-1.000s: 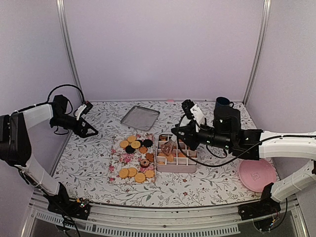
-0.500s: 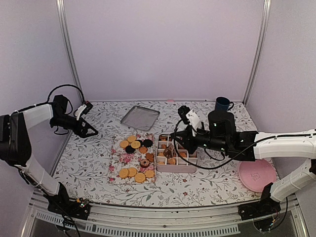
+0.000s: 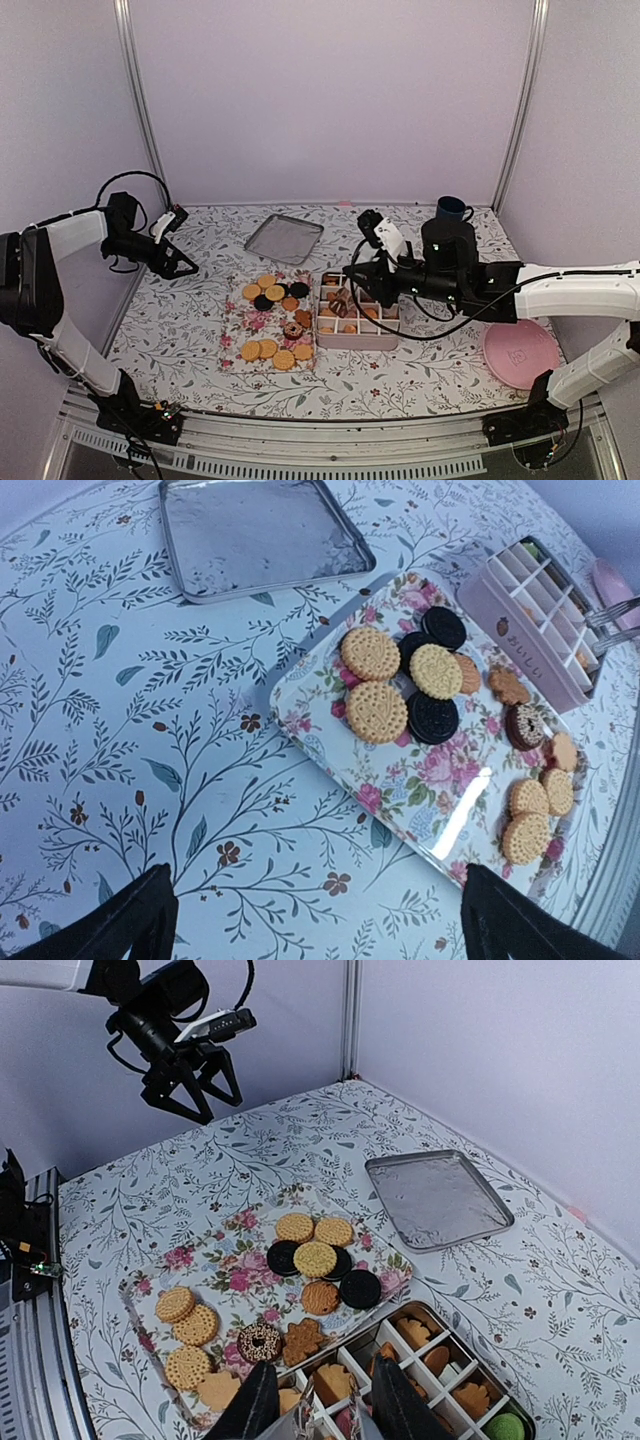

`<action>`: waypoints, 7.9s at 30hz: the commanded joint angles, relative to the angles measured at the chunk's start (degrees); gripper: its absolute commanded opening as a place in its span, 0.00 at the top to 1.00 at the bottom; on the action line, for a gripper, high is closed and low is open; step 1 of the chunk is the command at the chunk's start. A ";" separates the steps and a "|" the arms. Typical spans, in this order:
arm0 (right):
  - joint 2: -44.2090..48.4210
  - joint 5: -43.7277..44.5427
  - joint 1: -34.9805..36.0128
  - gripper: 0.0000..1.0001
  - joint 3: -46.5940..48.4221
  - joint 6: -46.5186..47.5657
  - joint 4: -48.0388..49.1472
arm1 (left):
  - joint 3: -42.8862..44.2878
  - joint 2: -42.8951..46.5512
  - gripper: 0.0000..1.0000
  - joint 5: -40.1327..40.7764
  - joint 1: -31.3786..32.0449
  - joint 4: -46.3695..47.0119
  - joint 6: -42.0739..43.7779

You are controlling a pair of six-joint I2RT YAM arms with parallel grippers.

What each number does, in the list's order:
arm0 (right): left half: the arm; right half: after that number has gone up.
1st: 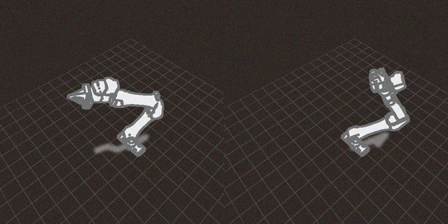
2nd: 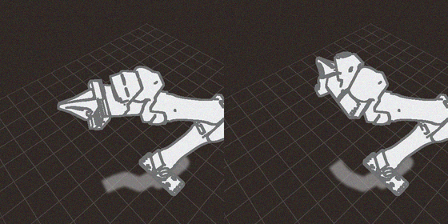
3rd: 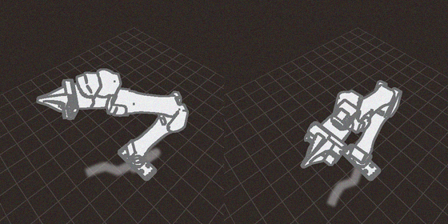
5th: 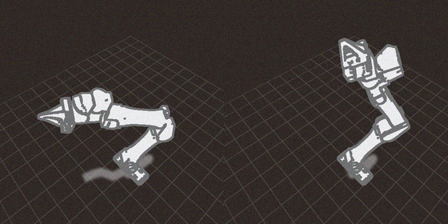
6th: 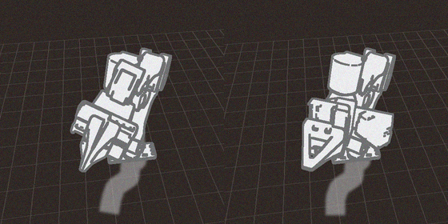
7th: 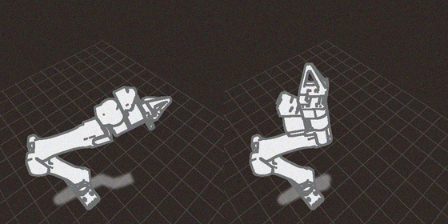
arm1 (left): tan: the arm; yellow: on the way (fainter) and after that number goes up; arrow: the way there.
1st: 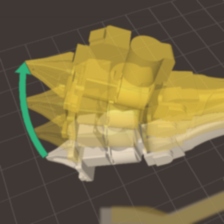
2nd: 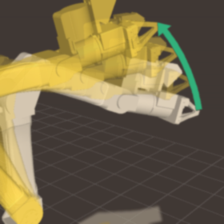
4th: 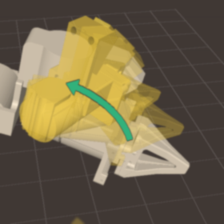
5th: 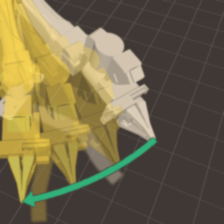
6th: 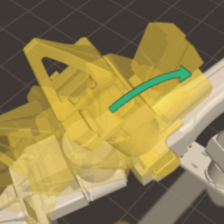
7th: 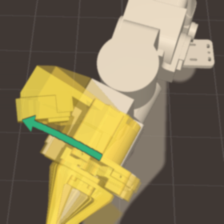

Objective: Pack the cookies
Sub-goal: Place the fake cookies in the empty pocket of the box, then pick up the fake cookies from the plate, then place the fake cookies in the empty pocket of the box, then pass from the right arm to the left

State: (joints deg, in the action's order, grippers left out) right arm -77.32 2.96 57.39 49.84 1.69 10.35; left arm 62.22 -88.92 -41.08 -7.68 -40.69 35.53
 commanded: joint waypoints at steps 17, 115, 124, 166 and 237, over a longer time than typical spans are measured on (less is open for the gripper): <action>-27.06 -9.04 -2.22 0.67 28.25 3.15 10.48 | 0.67 0.62 0.01 1.68 -1.01 0.29 -0.29; -32.64 -11.90 9.01 1.00 34.44 2.52 4.77 | 0.44 0.97 0.01 2.23 -1.10 -0.26 0.77; -25.98 -9.73 6.84 1.00 31.83 0.97 4.55 | 1.01 0.55 0.01 1.84 -1.11 -0.83 0.98; 5.00 7.07 -0.01 0.71 3.25 -3.79 -9.74 | 1.79 -2.04 0.01 1.65 2.06 -3.69 3.85; 6.72 -16.60 -14.48 0.67 -4.99 -6.24 -4.27 | 3.70 -2.40 0.01 2.39 2.75 -3.96 1.83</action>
State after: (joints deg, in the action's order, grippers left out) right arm -70.57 -12.14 43.31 47.27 -4.73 6.55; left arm 64.73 -90.52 -38.52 -5.85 -44.25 37.85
